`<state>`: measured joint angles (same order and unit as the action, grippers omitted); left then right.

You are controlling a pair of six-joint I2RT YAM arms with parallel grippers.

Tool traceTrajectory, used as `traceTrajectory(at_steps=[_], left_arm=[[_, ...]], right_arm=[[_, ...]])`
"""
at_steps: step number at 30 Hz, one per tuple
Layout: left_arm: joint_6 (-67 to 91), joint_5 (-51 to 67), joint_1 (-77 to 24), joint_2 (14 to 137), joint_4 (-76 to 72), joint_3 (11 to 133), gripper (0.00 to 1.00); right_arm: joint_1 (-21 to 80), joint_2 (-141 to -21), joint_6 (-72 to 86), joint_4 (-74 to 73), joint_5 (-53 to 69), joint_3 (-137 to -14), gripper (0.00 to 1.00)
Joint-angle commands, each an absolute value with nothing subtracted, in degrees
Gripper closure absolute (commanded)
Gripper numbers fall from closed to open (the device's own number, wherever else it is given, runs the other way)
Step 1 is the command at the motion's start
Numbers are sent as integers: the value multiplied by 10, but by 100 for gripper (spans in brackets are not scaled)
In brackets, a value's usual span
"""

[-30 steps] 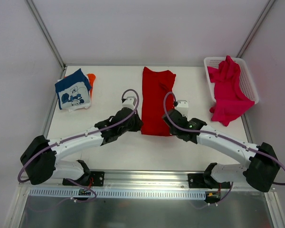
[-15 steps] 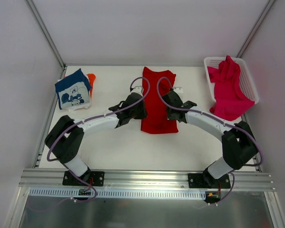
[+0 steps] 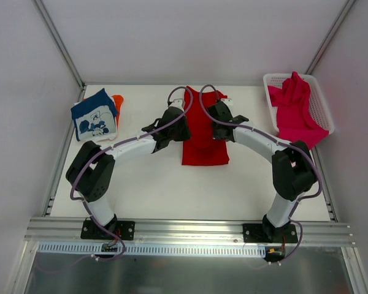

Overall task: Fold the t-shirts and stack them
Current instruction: Fold the folded rectangular tshirt in 1/3 of the way

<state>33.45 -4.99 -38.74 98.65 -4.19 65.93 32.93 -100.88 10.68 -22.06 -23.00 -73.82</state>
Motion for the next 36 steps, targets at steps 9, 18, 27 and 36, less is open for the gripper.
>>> traceTrajectory(at_steps=[9, 18, 27, 36], left_arm=[[321, -41, -349, 1044, -55, 705, 100], [319, -30, -319, 1107, -57, 734, 35], [303, -38, -309, 1122, -58, 752, 1], [231, -67, -302, 959, -37, 713, 1]], right_arm=[[294, -1071, 87, -212, -229, -805, 99], [273, -1136, 99, -210, -232, -827, 30], [270, -1144, 97, -219, -263, -849, 1], [307, -970, 33, -239, -297, -839, 1]])
